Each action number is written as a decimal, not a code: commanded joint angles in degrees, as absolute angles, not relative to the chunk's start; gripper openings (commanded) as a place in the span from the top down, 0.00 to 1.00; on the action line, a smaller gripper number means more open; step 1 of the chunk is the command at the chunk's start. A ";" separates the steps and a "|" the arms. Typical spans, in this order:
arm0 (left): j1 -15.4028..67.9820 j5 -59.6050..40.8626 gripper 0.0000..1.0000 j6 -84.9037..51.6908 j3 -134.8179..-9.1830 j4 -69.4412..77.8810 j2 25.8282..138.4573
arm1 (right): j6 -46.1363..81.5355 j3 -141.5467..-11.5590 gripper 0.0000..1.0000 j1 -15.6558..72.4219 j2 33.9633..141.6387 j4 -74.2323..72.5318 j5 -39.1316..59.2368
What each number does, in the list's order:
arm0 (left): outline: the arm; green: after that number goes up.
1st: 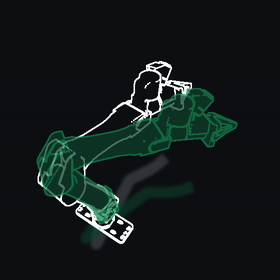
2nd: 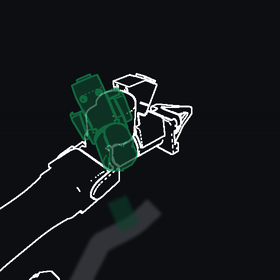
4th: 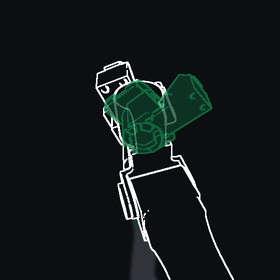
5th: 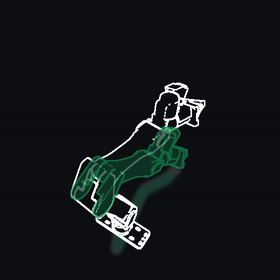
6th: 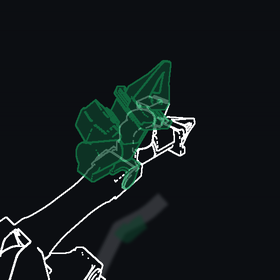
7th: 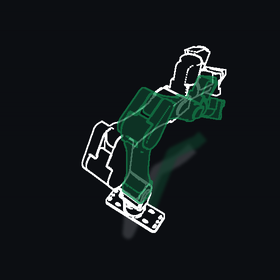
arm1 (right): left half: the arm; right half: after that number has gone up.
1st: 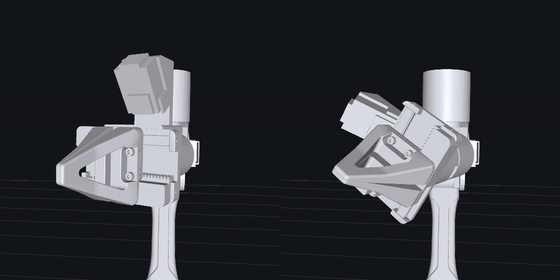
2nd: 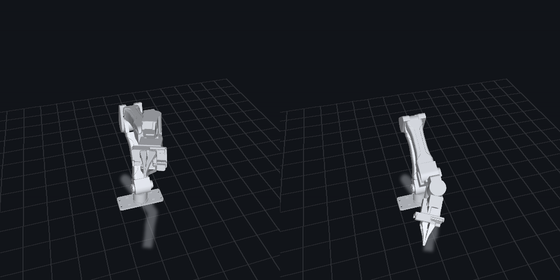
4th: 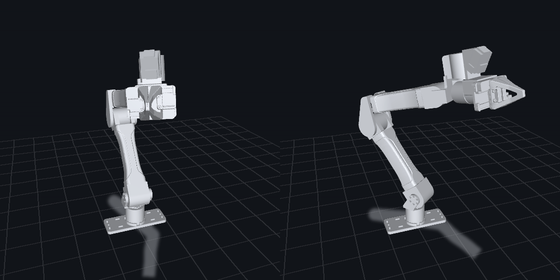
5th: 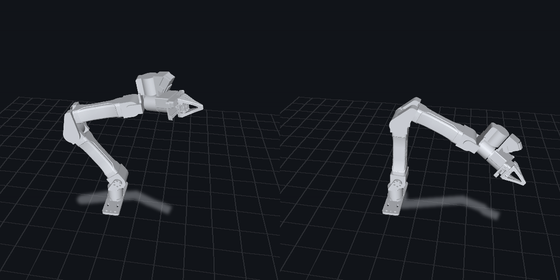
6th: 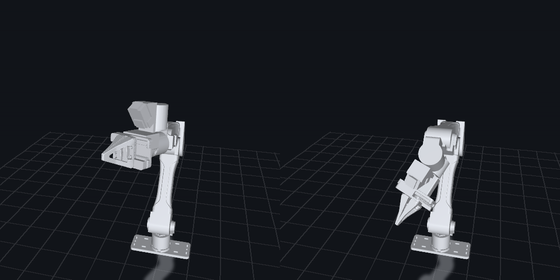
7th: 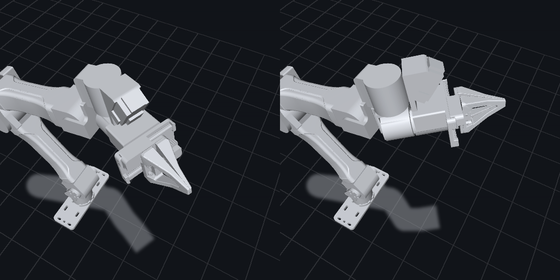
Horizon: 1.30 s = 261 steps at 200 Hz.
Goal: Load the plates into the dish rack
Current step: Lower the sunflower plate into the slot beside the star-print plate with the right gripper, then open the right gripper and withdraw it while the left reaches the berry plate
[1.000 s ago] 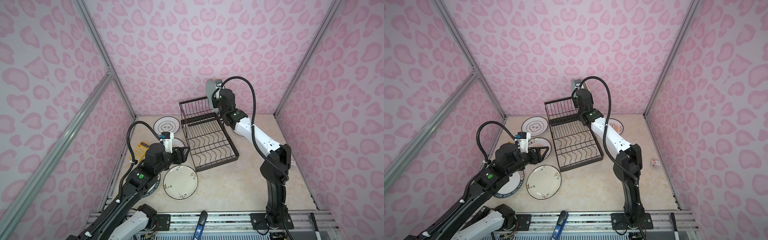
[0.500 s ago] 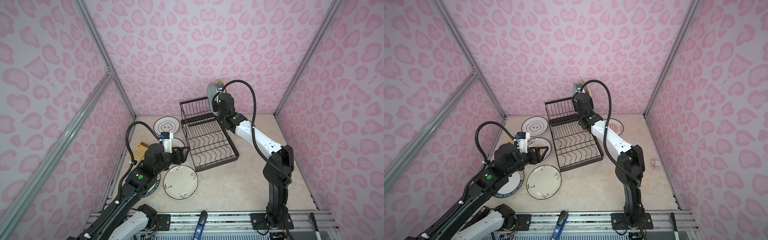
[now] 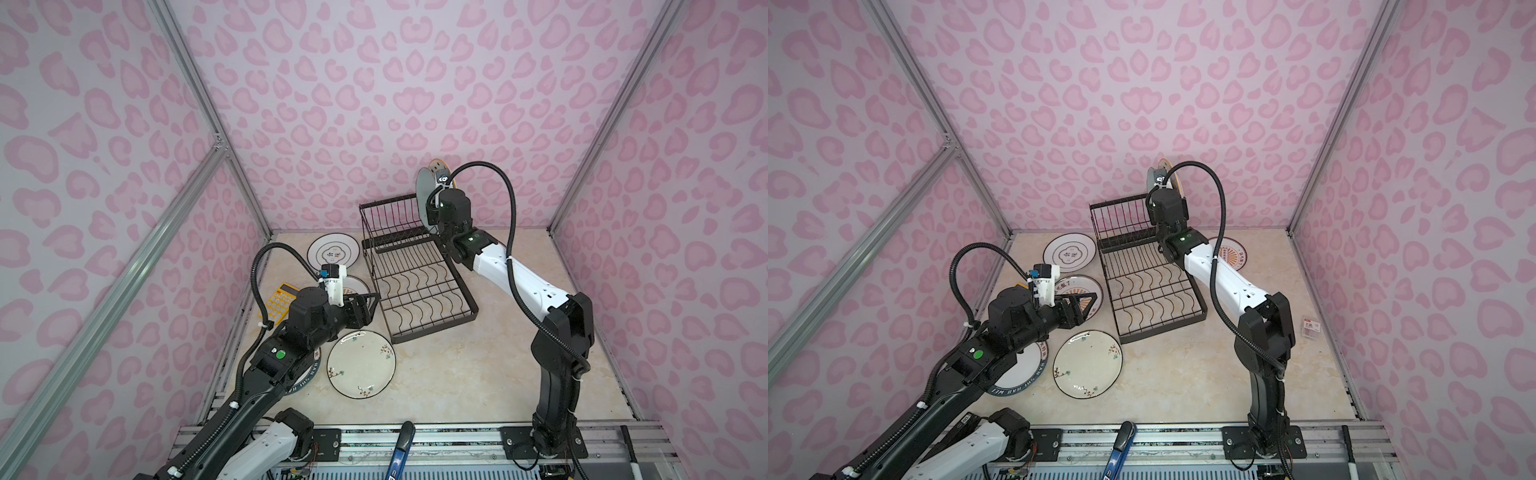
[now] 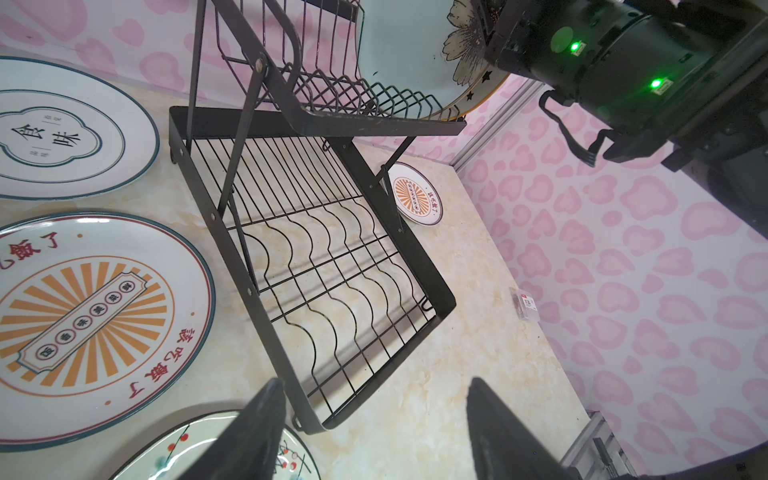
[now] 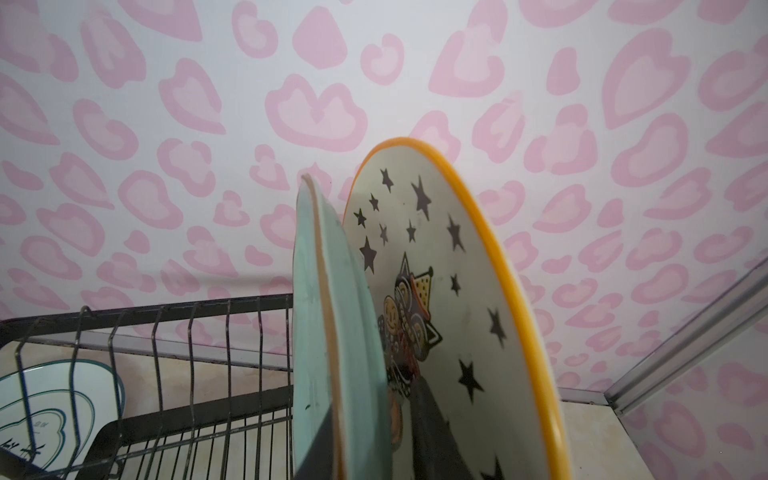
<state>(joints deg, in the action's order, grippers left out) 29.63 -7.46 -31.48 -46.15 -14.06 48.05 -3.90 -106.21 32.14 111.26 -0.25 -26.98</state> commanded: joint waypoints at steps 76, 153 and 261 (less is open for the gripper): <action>29.62 -6.51 0.25 -31.79 -46.44 -13.71 48.31 | -4.04 -106.35 0.44 30.85 108.63 -3.08 -27.02; 29.62 -5.13 0.22 -32.43 -46.67 -13.73 49.15 | 2.41 -104.56 0.40 27.55 102.74 -1.41 -16.09; 29.62 0.05 0.16 -29.79 -48.01 -16.84 49.24 | 8.43 -88.59 0.32 23.66 87.54 -6.91 -5.11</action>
